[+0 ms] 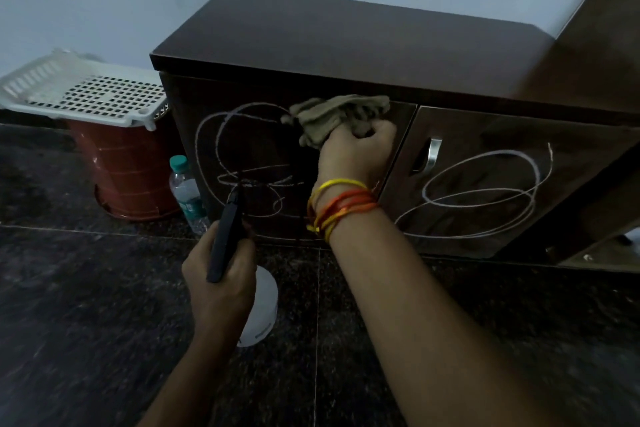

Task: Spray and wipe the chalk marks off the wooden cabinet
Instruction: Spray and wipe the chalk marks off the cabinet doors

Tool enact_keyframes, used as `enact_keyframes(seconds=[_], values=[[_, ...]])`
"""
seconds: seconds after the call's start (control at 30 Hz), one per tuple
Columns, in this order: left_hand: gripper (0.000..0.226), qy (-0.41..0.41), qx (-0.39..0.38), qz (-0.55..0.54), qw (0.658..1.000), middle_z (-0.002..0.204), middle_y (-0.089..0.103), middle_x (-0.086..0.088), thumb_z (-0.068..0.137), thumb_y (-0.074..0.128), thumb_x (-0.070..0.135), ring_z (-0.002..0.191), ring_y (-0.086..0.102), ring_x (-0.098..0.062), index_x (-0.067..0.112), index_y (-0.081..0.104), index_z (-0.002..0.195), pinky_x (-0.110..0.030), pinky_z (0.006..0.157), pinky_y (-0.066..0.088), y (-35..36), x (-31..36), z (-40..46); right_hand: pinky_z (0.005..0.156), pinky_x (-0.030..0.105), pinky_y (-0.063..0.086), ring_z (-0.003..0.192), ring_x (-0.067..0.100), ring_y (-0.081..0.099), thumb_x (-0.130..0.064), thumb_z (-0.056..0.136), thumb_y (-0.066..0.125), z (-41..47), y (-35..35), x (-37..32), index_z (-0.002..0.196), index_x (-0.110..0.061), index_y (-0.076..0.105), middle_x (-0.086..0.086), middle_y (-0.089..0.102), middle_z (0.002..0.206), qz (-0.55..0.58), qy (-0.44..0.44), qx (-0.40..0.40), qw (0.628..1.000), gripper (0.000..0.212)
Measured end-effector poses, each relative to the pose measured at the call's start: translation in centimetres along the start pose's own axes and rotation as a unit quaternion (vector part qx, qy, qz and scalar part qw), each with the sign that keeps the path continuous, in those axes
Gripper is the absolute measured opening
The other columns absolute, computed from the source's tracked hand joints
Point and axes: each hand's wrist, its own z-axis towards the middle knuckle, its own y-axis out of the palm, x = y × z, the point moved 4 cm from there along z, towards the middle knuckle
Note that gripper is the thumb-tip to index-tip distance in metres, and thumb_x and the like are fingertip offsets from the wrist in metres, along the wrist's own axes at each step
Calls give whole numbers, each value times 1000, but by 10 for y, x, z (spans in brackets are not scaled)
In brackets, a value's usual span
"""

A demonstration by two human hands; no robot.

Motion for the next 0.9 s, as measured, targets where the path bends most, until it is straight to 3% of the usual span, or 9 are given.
enact_keyframes(seconds=[0.1,0.27,0.37,0.43,0.5,0.6,0.73,0.8,0.9], values=[[25,3,-5,-1,1000,60,48,-34,78,49,14,57,44,-50,-8,49,66,-42,47,29,0,0,1,64,9,30,83,17,51,-8,81,64,-5,-11,-7,102,-7,58,10,55,106,-126,-128,23,983,22],[24,3,-17,-15,1000,59,46,-34,81,50,11,53,39,-42,-7,48,65,-36,44,28,3,-2,5,67,-5,28,88,15,54,-6,76,67,-12,-21,-18,108,-9,62,9,57,103,-122,-233,43,964,33],[22,0,-23,-23,999,60,45,-35,86,52,3,54,37,-42,-6,49,67,-25,43,29,5,-3,4,70,1,37,86,14,56,-5,74,68,-10,-21,-40,105,-7,62,10,57,101,-70,-285,60,954,31],[23,-3,-19,-25,999,60,45,-34,85,53,8,54,36,-42,-6,49,67,-25,44,28,5,-3,4,76,17,48,92,19,58,-6,74,67,-3,-23,-46,103,-9,61,9,54,105,-78,-313,54,945,29],[26,-5,-12,-23,1000,60,45,-35,82,51,14,53,36,-43,-7,49,67,-25,43,29,5,-2,3,83,29,49,97,23,58,-6,73,66,5,-29,-39,101,-9,61,8,52,109,-138,-326,54,934,28],[24,1,-9,-28,1000,60,46,-35,82,51,14,54,38,-45,-5,51,69,-25,43,29,4,1,1,86,27,47,100,25,58,-4,77,62,14,-39,-25,101,-6,59,10,53,112,-191,-344,32,919,25],[25,-4,-7,-23,1000,59,44,-35,89,55,-2,53,39,-50,-7,48,66,-28,44,28,6,2,0,85,35,46,98,30,57,-2,76,61,7,-26,-24,101,-7,62,14,55,111,-244,-408,-14,880,26],[25,3,-7,-18,1000,58,44,-34,86,54,5,54,39,-50,-6,46,65,-34,44,28,6,0,1,79,32,43,93,31,56,-2,77,63,-4,-14,-21,100,-10,64,13,56,110,-290,-444,-56,846,24],[24,-2,-3,-24,1000,60,45,-35,79,50,13,55,39,-47,-7,46,66,-26,41,29,7,-2,-1,79,34,45,93,31,56,-2,78,64,1,-17,-17,100,-9,65,14,56,108,-291,-457,-84,836,24]])
